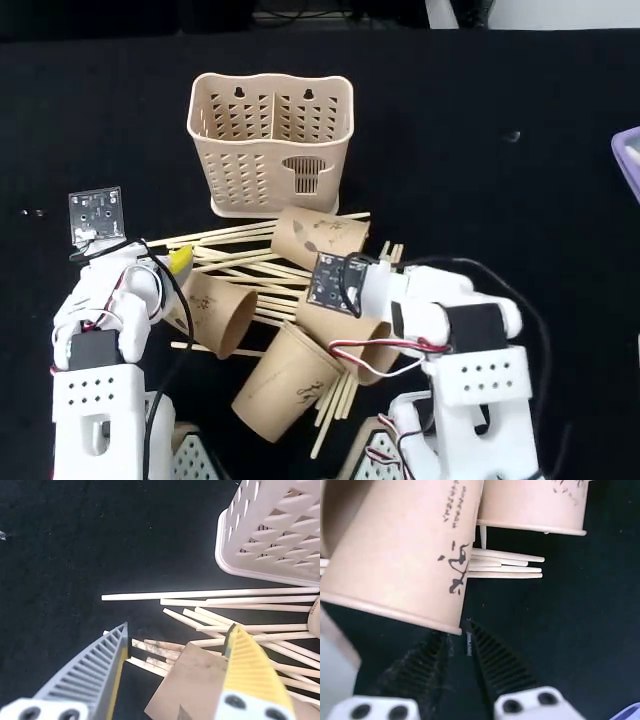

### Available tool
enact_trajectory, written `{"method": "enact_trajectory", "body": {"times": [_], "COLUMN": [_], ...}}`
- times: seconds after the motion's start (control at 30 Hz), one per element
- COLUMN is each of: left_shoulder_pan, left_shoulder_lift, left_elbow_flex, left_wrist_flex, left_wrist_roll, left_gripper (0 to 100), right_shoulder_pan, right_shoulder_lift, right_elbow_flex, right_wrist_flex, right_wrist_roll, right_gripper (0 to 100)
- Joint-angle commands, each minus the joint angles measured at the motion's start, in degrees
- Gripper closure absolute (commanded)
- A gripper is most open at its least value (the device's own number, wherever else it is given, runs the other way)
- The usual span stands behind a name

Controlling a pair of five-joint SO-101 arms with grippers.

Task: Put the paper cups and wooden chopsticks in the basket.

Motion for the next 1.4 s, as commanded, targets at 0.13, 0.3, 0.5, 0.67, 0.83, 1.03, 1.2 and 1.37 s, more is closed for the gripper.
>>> {"method": "enact_trajectory", "body": {"times": [0.13,0.3,0.5,0.67,0.83,1.03,1.2,1.37], "left_shoulder_pan": [0.5,0.5,0.5,0.4,0.4,0.4,0.4,0.4], "left_shoulder_lift": [-0.8,-0.8,-0.9,-1.0,-1.1,-1.1,-1.1,-1.2], "left_elbow_flex": [-0.4,-0.4,-0.3,-0.1,-0.1,-0.1,-0.1,-0.1], "left_wrist_flex": [-1.0,-1.0,-1.0,-1.0,-1.0,-1.0,-1.0,-1.0], "left_wrist_roll": [0.6,0.6,0.6,0.6,0.6,0.6,0.6,0.4], "left_gripper": [69,69,69,69,69,69,69,69], "right_shoulder_pan": [-0.4,4.1,10.4,22.9,30.8,33.0,32.5,32.4], "right_shoulder_lift": [-1.8,-1.2,-1.2,-1.1,3.5,19.3,32.0,39.5], "right_elbow_flex": [-10.2,-20.7,-20.7,-20.7,-20.1,-25.8,-31.2,-33.7], "right_wrist_flex": [6.3,6.6,3.3,-0.8,-0.6,2.4,3.4,0.6], "right_wrist_roll": [-2.1,-10.3,-16.4,-19.7,-19.8,-19.9,-19.9,-19.7], "right_gripper": [98.8,98.8,98.8,98.8,98.8,98.8,98.7,98.2]}}
